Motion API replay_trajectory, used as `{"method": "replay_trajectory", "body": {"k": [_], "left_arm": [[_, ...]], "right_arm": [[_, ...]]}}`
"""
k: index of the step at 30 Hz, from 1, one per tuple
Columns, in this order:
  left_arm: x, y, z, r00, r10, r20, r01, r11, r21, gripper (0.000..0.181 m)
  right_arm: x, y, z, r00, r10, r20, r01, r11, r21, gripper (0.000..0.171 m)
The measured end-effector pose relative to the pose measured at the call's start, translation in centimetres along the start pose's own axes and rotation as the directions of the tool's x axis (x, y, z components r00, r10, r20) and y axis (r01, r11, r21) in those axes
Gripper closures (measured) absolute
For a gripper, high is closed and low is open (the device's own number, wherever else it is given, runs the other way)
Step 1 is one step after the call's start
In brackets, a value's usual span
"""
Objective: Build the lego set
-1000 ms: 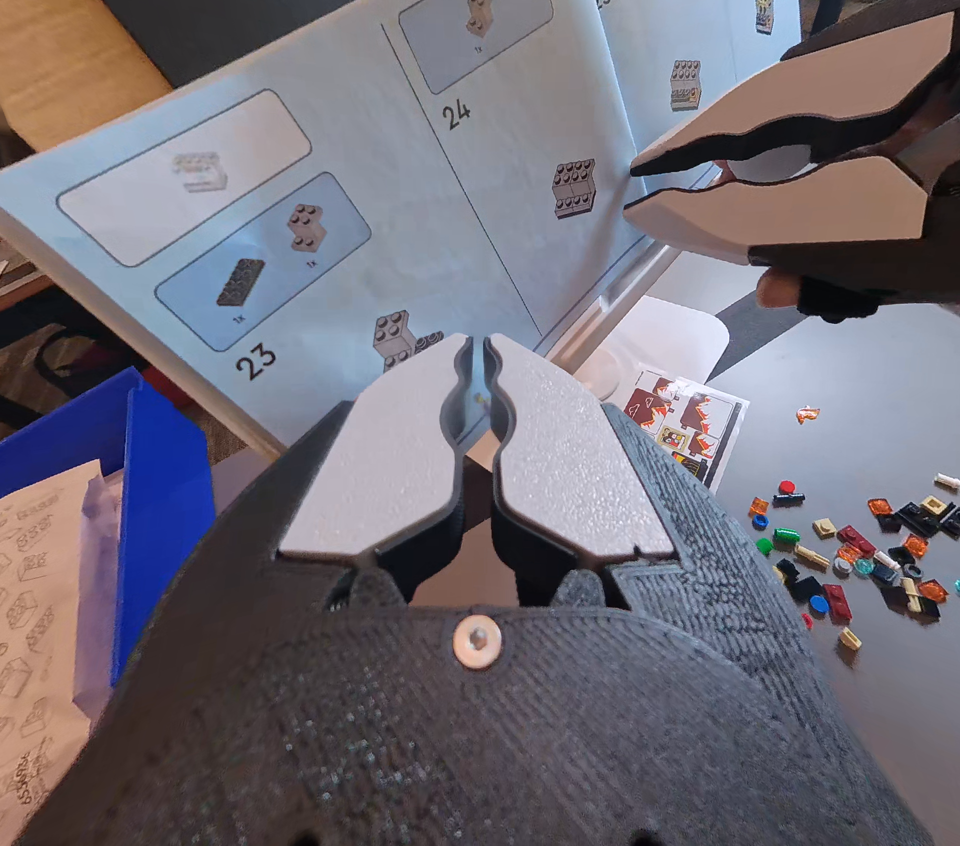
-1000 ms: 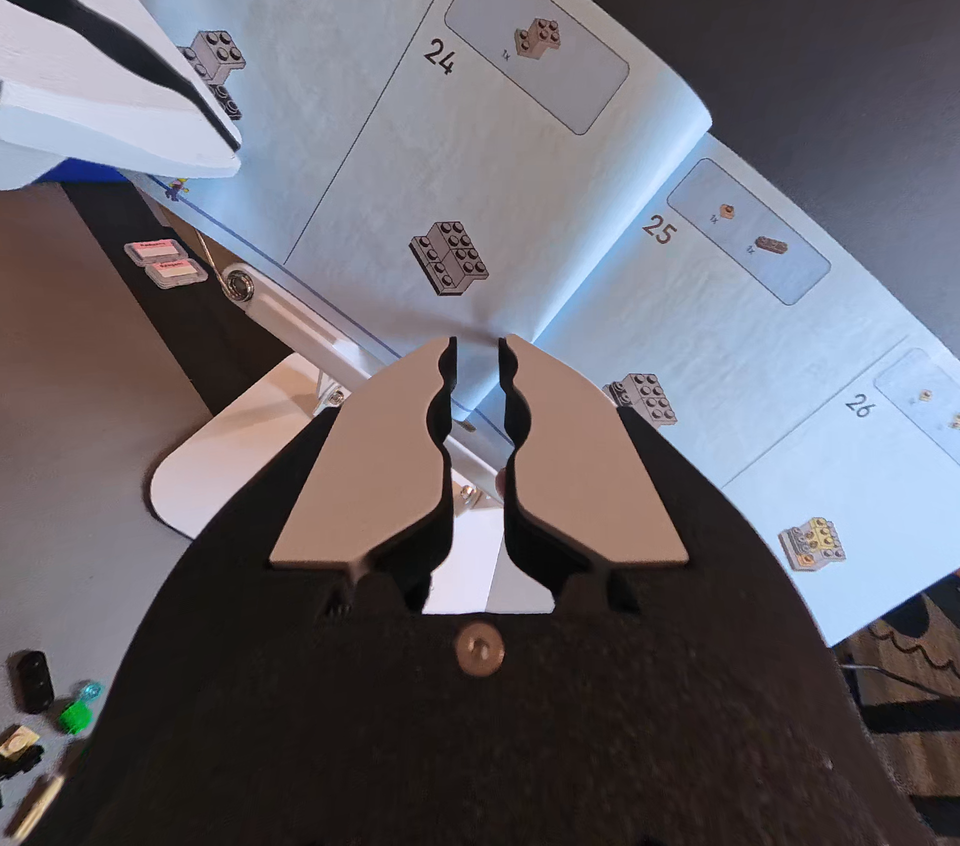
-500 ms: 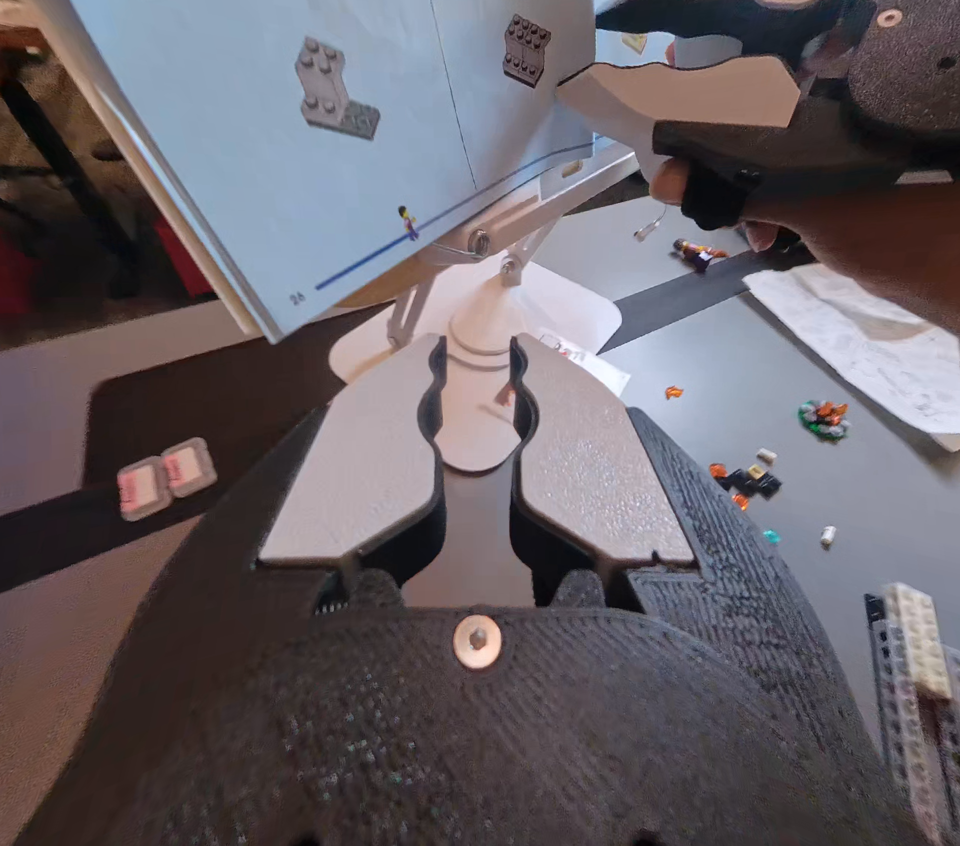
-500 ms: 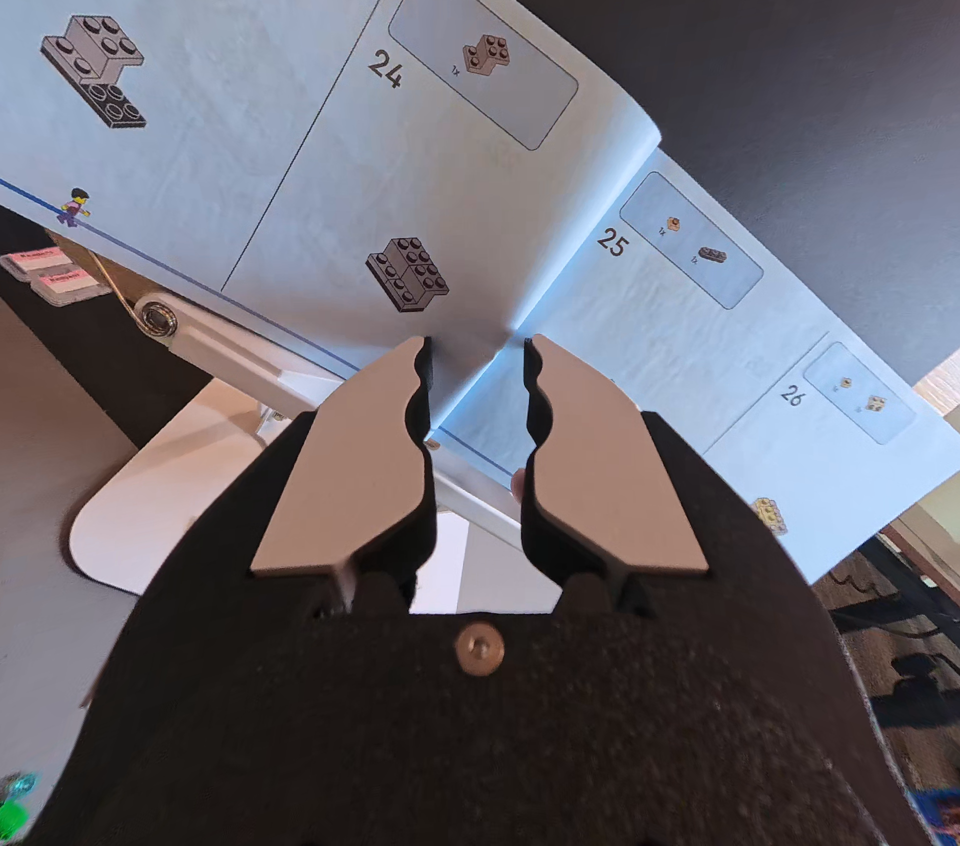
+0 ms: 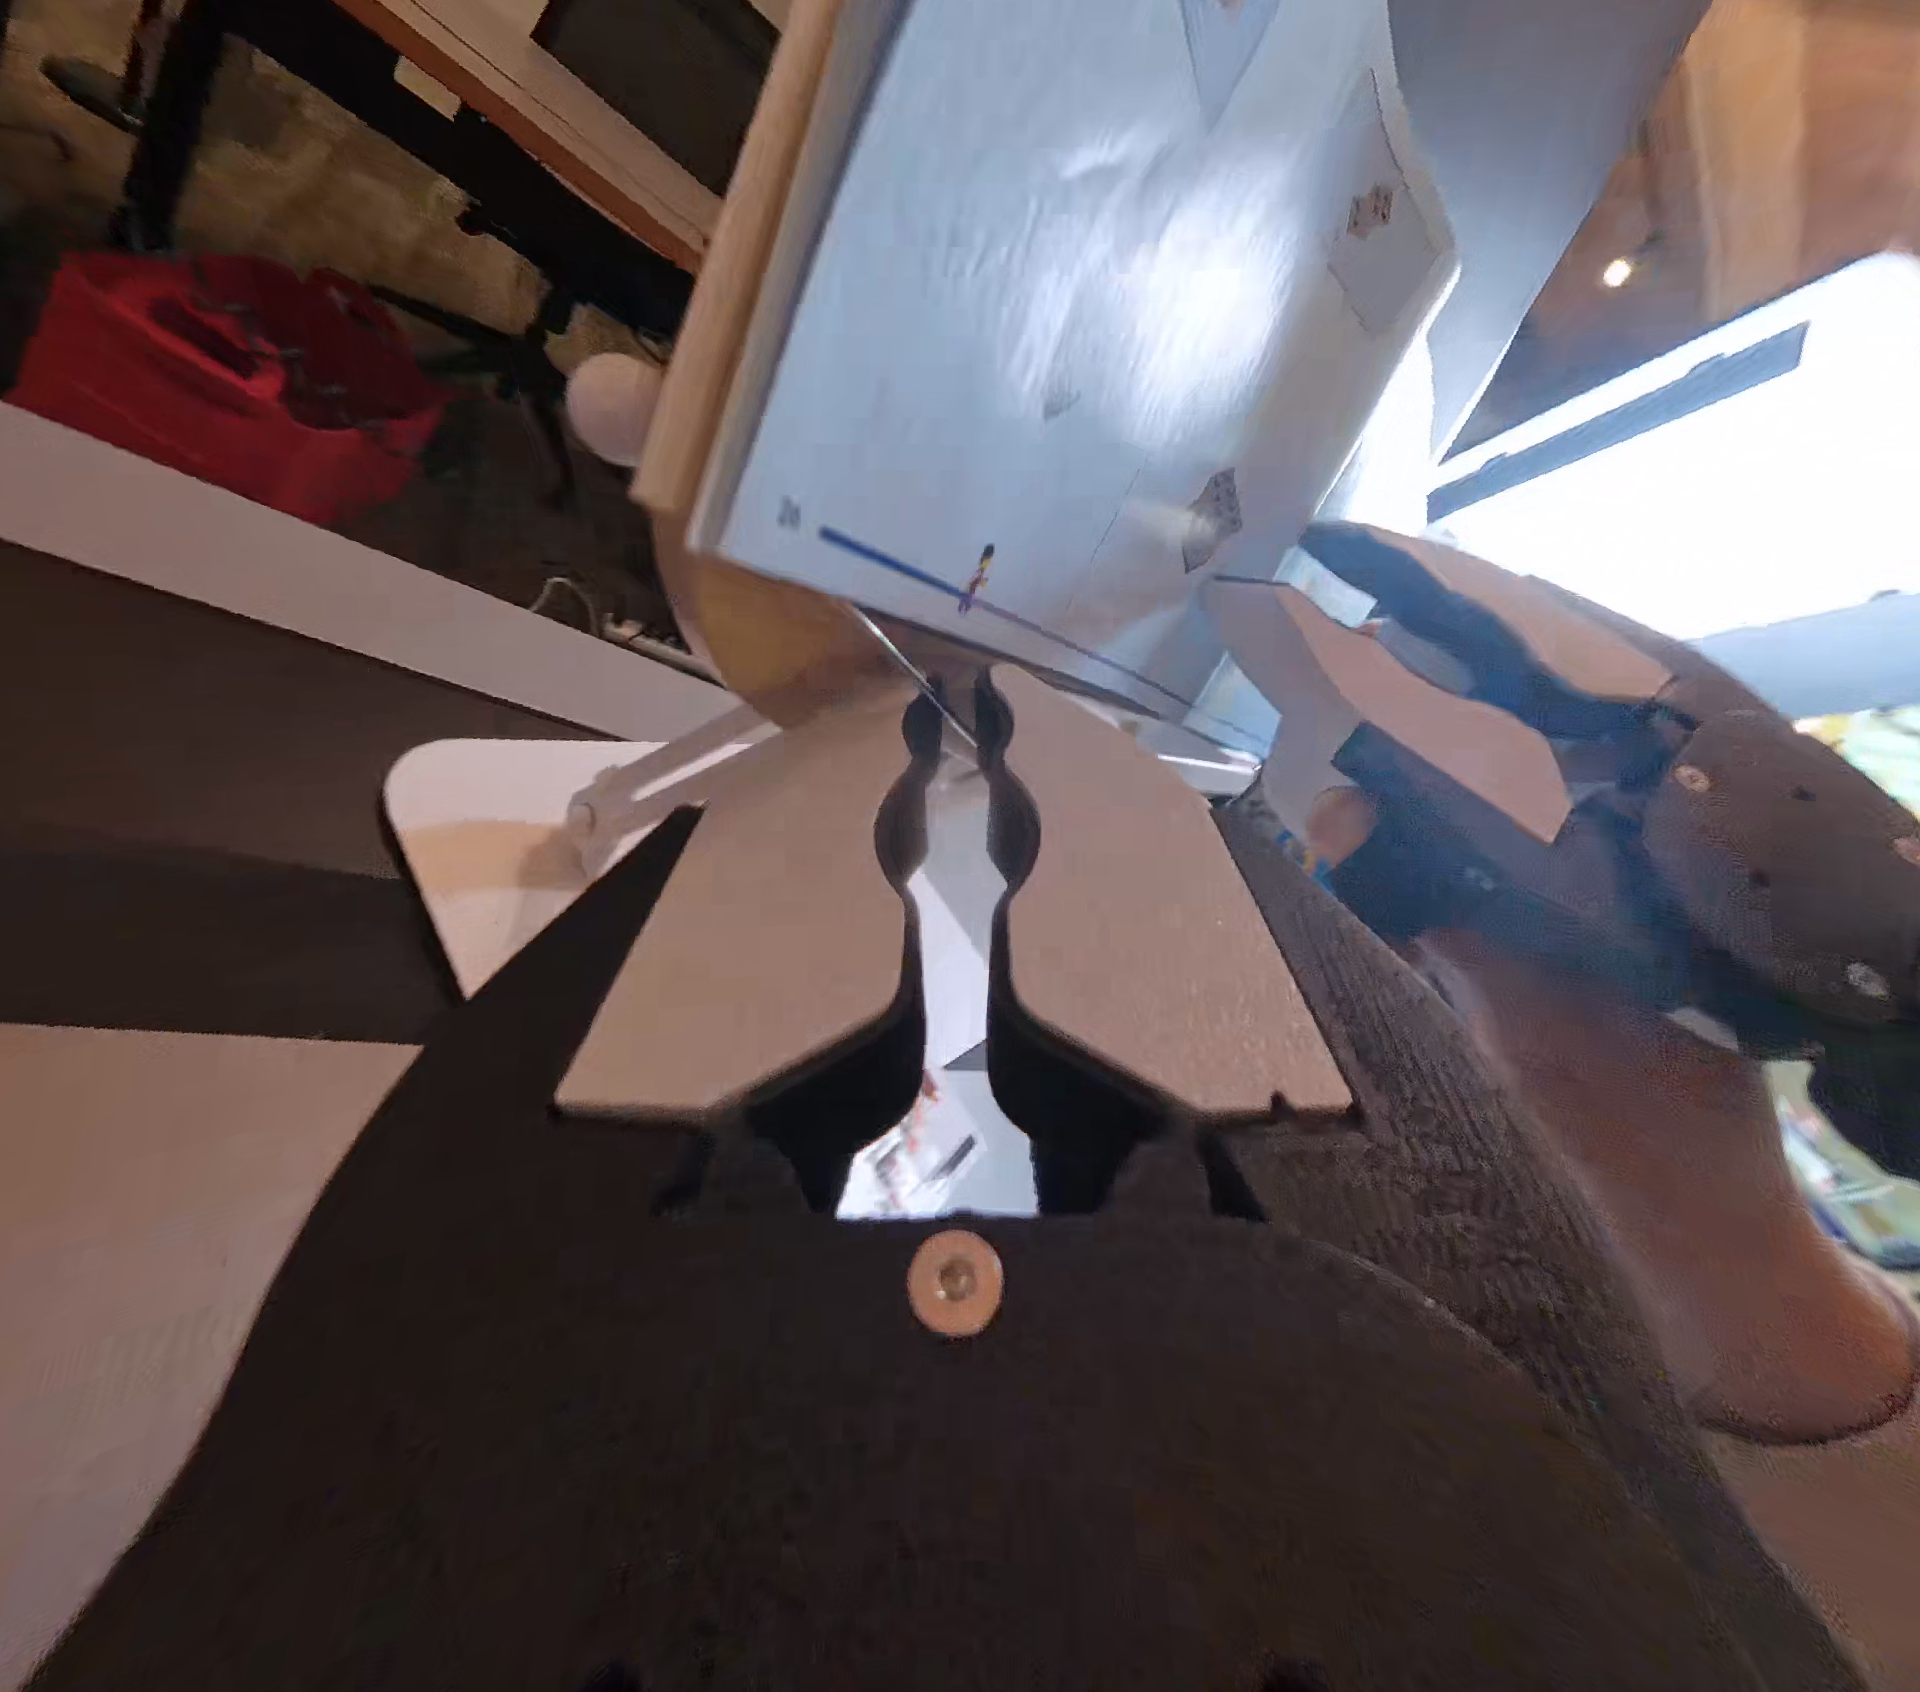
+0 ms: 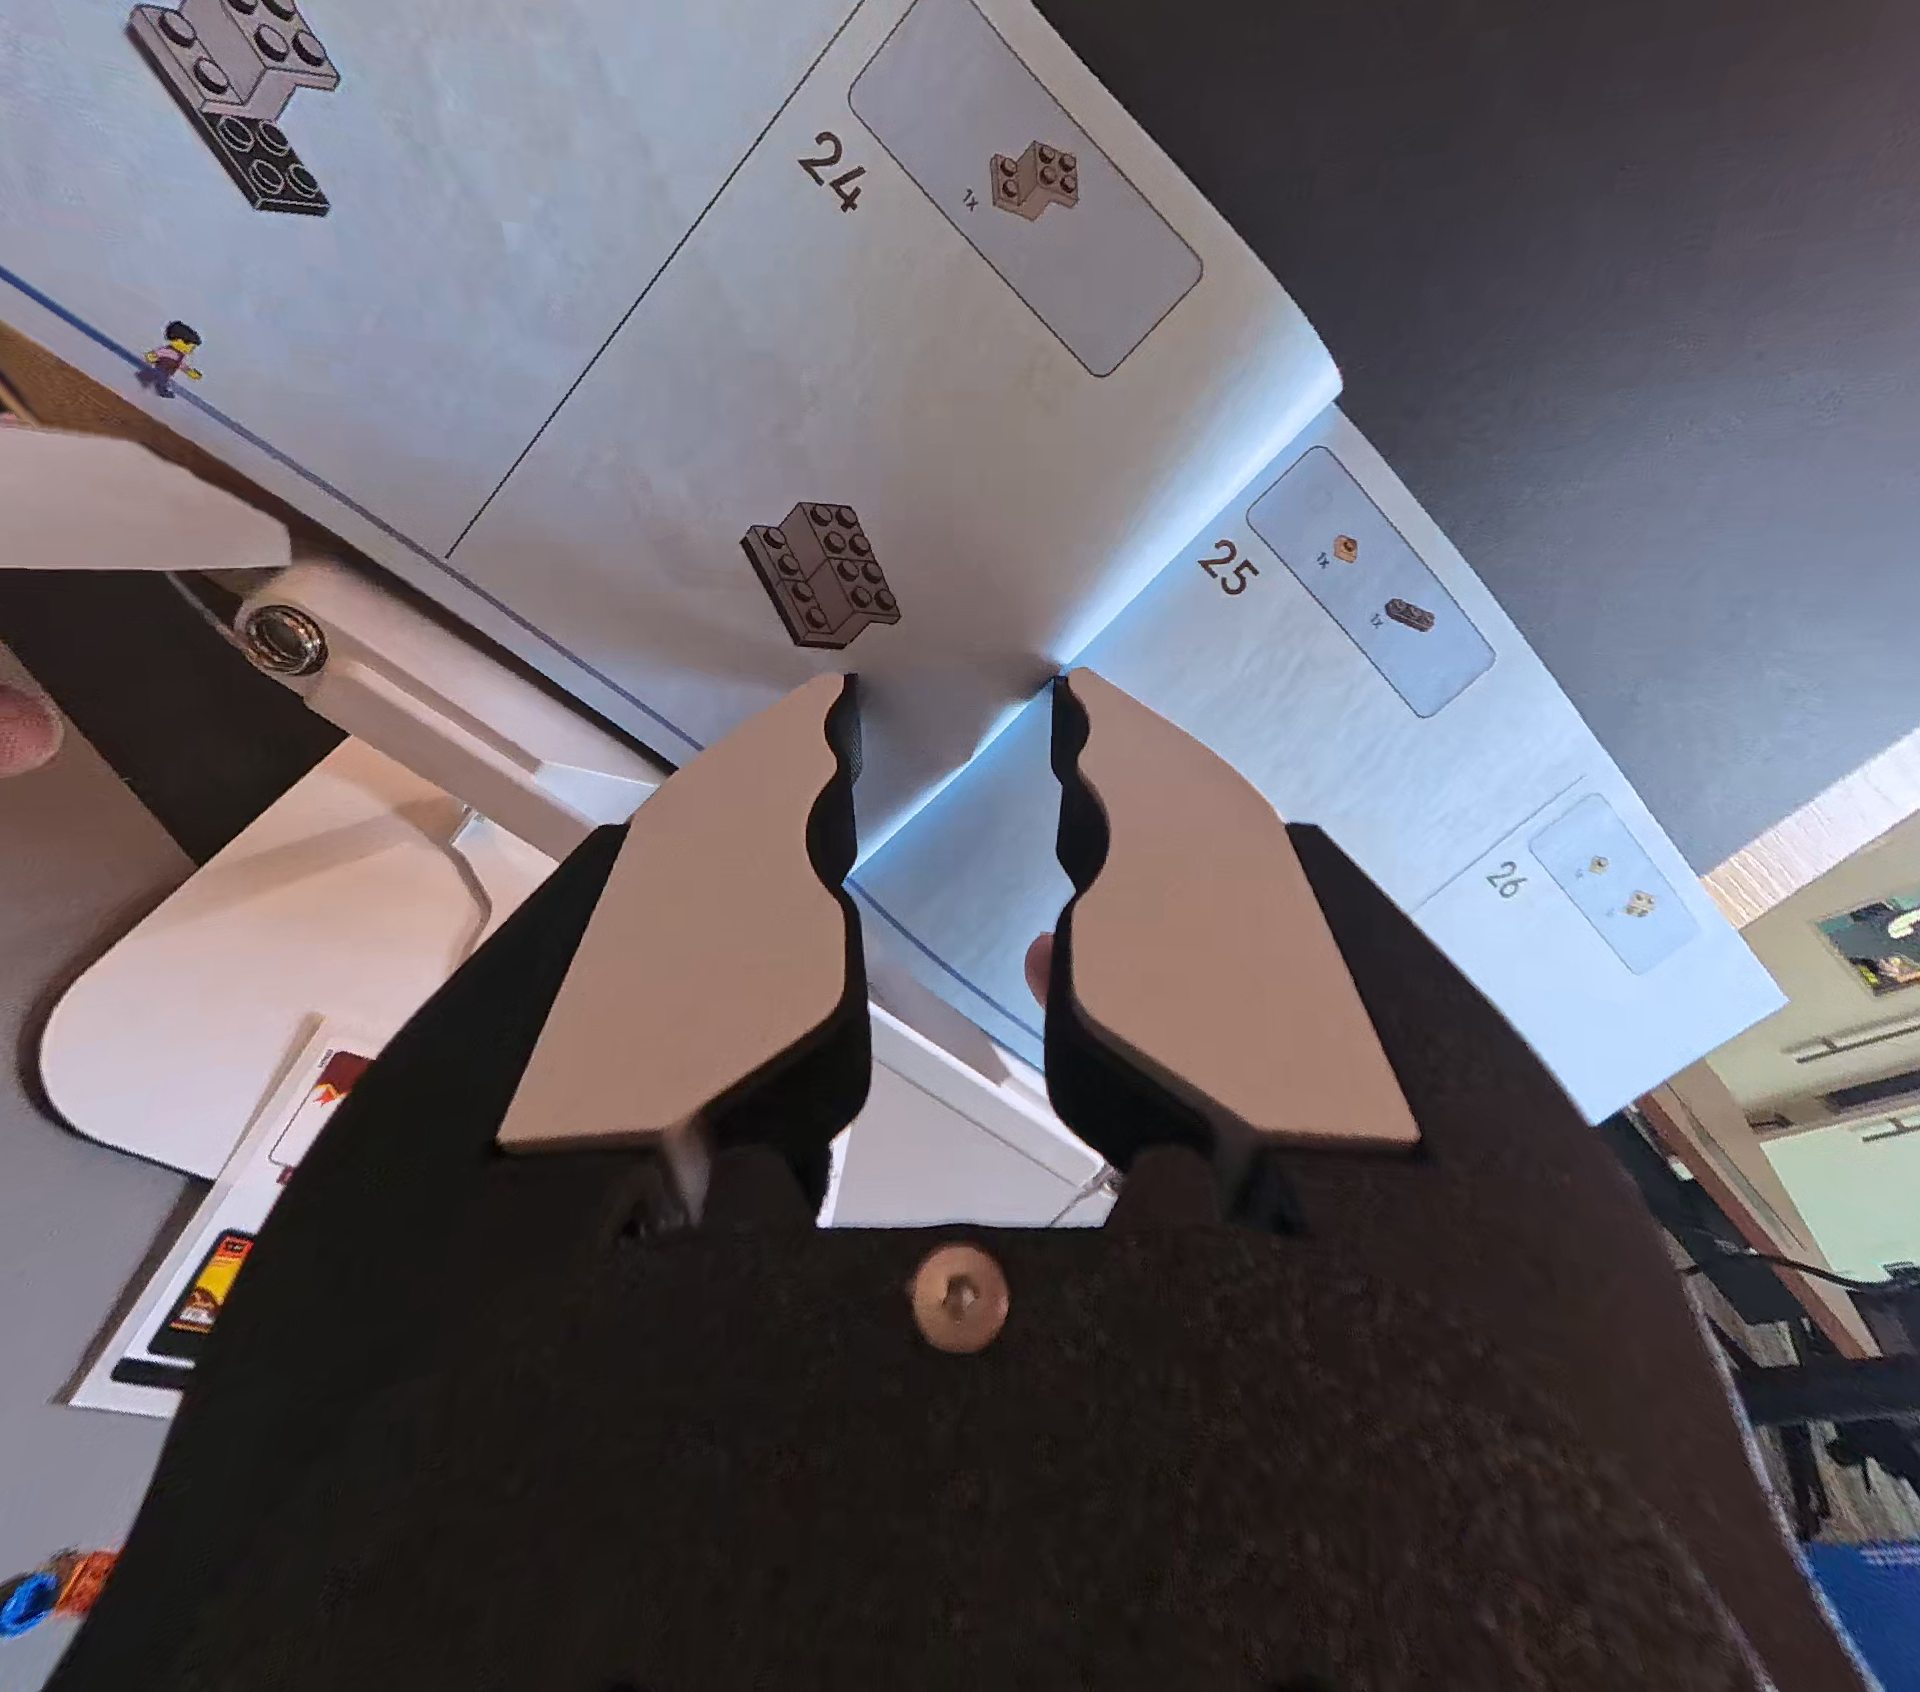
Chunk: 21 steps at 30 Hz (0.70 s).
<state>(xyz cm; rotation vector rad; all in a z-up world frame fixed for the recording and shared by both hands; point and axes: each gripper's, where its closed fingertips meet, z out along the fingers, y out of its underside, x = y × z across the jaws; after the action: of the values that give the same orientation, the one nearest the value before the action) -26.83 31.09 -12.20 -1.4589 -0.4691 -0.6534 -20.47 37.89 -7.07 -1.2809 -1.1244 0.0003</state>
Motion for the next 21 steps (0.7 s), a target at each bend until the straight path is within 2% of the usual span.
{"method": "replay_trajectory", "body": {"k": [2, 4, 6, 8, 12, 17, 21], "left_arm": [[-0.1, 0.3, -0.2, 0.985, -0.156, -0.067, 0.161, 0.984, 0.07, 0.176], [-0.1, 0.6, -0.4, 0.923, -0.344, -0.173, 0.366, 0.923, 0.12, 0.177], [0.2, 0.7, -0.6, 0.877, -0.412, -0.246, 0.456, 0.875, 0.161, 0.179], [0.5, 0.7, -0.8, 0.899, -0.37, -0.235, 0.416, 0.89, 0.188, 0.179], [1.3, 0.8, -0.9, 0.979, -0.138, -0.151, 0.16, 0.976, 0.145, 0.179], [1.1, 0.6, -0.7, 0.966, -0.181, -0.184, 0.207, 0.969, 0.137, 0.179], [1.1, 0.5, -0.6, 0.964, -0.191, -0.187, 0.217, 0.967, 0.132, 0.179]], "right_arm": [[0.0, 0.0, 0.0, 1.0, 0.026, -0.003, -0.026, 1.0, 0.001, 0.136], [-0.1, -0.1, 0.0, 0.999, 0.041, -0.005, -0.041, 0.999, -0.002, 0.136], [-0.1, -0.1, 0.0, 0.999, 0.037, -0.008, -0.037, 0.999, -0.005, 0.136], [-0.2, 0.1, -0.2, 1.0, 0.023, -0.002, -0.023, 1.0, -0.002, 0.136], [-0.5, 0.2, -0.7, 1.0, 0.008, 0.027, -0.008, 1.0, 0.023, 0.136], [-0.8, -2.6, -2.4, 0.997, 0.07, 0.037, -0.074, 0.989, 0.127, 0.134], [-4.3, -6.5, -2.8, 0.995, -0.006, 0.095, -0.011, 0.983, 0.182, 0.117]]}}
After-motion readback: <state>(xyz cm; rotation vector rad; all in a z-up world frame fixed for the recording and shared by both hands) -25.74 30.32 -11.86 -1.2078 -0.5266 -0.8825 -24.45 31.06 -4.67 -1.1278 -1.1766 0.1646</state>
